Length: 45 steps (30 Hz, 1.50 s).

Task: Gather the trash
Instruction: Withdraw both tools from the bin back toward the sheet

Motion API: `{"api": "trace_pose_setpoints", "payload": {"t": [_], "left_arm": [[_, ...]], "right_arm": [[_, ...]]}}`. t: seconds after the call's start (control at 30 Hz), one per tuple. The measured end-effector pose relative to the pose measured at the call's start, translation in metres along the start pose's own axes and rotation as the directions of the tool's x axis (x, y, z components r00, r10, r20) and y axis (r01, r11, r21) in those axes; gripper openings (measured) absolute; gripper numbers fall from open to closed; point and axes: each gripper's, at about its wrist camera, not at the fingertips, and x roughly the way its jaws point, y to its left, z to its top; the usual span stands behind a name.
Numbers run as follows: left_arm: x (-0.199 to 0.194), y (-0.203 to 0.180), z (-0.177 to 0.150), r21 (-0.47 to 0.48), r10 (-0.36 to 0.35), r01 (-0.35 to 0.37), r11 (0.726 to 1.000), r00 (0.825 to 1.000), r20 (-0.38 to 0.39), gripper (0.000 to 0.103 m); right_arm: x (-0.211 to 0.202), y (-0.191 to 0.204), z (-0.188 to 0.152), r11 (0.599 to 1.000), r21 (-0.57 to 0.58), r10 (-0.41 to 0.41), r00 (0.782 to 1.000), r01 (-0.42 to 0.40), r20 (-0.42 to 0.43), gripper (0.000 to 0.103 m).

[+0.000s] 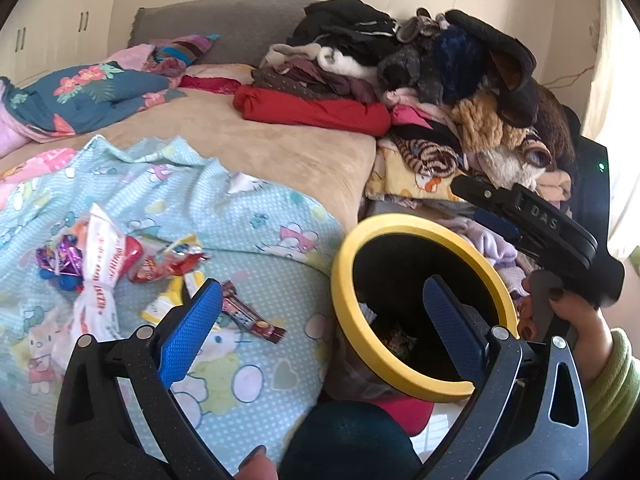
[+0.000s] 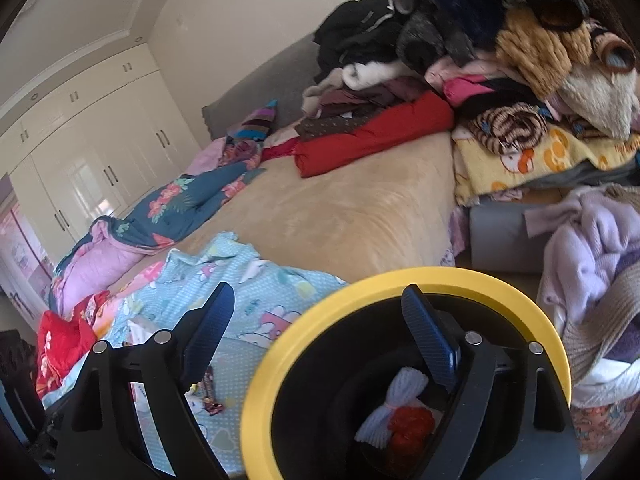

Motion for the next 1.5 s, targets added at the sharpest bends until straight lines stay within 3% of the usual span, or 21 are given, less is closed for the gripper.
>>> {"api": "trace_pose_setpoints", "payload": {"t": [0.93,1.5], "left_arm": [[-0.052,0.075,0.021,-0.12,0.135,-0.118,0.986,0.98,0.145,0.092],[-0.07,0.119,0.022,-0.196,0.21,-0.178,0.964,0.964,0.162,0.092]], "right_arm": [[0.002,0.077,-0.012,0.983,-0.157,0.101,0.995,-0.099,0.005,0.085],[0.008,0.123,-0.027,0.954,-0.249,0.163,0.986,-0.167,-0.033,0.087]]}}
